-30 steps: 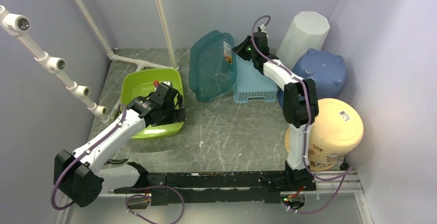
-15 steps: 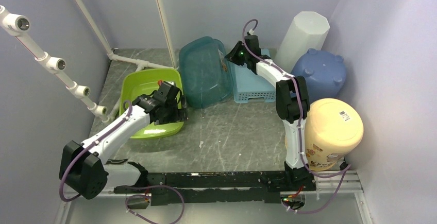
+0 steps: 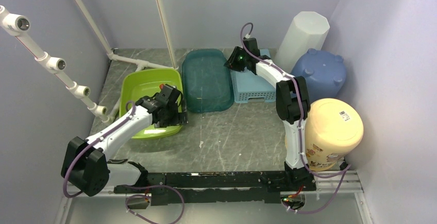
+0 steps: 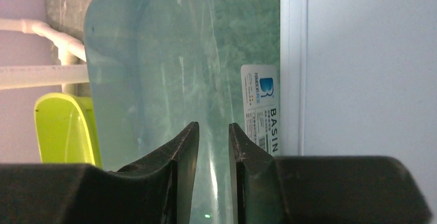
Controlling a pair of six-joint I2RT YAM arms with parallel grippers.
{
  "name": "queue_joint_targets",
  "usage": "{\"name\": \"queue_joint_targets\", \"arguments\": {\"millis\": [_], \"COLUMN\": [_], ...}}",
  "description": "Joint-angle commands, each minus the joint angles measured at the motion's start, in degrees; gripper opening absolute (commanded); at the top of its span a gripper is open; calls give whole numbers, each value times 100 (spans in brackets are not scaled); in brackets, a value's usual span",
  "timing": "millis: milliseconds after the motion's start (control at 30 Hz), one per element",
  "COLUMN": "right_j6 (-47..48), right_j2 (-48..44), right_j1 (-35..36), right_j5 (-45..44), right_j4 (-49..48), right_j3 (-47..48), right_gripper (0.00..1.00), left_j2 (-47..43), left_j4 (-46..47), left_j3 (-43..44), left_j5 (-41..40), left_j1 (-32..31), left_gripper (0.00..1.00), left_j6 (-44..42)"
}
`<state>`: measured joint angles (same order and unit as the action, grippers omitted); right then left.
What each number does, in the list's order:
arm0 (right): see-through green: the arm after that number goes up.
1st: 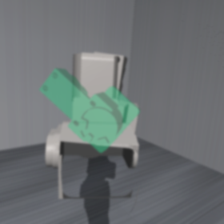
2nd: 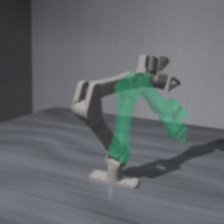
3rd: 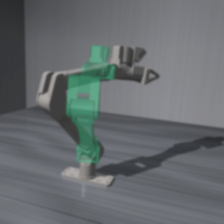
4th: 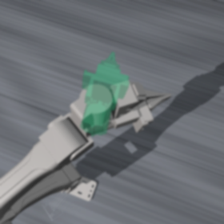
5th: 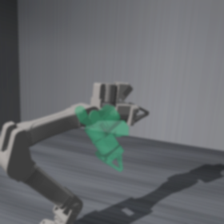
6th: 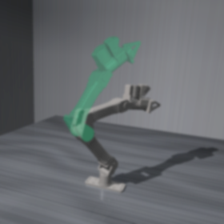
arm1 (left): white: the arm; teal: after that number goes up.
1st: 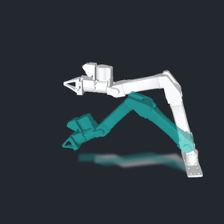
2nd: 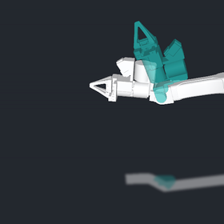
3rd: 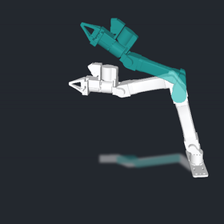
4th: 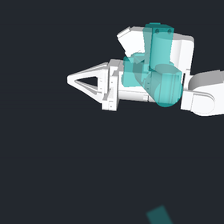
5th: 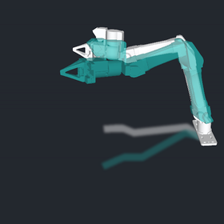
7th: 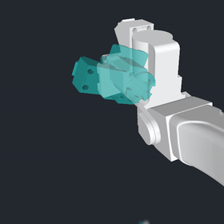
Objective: Turn the large container upside down
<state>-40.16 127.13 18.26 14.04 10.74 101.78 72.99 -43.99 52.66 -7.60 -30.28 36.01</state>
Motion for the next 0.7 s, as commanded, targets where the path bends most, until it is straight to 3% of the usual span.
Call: {"name": "queue_joint_targets", "arguments": {"millis": [0,300,600,667], "right_j6": [451,973,661,651], "right_j2": [-815,-2233,-3630,-3864], "right_j1": [43,379,720,737], "right_j5": [121,726,880,837], "right_j4": [263,359,18,76], "right_j3": [-29,-1456,-3397,-3629], "right_gripper": [35,52,54,54], "left_j2": [59,386,483,393], "left_j4": [75,170,13,-20], "left_j3": [-90,21,95,79], "left_j5": [-43,49,113,150], "left_j1": [22,23,23,24], "left_gripper": [92,86,50,47], "left_j6": [-102,-279,-298,-276]}}
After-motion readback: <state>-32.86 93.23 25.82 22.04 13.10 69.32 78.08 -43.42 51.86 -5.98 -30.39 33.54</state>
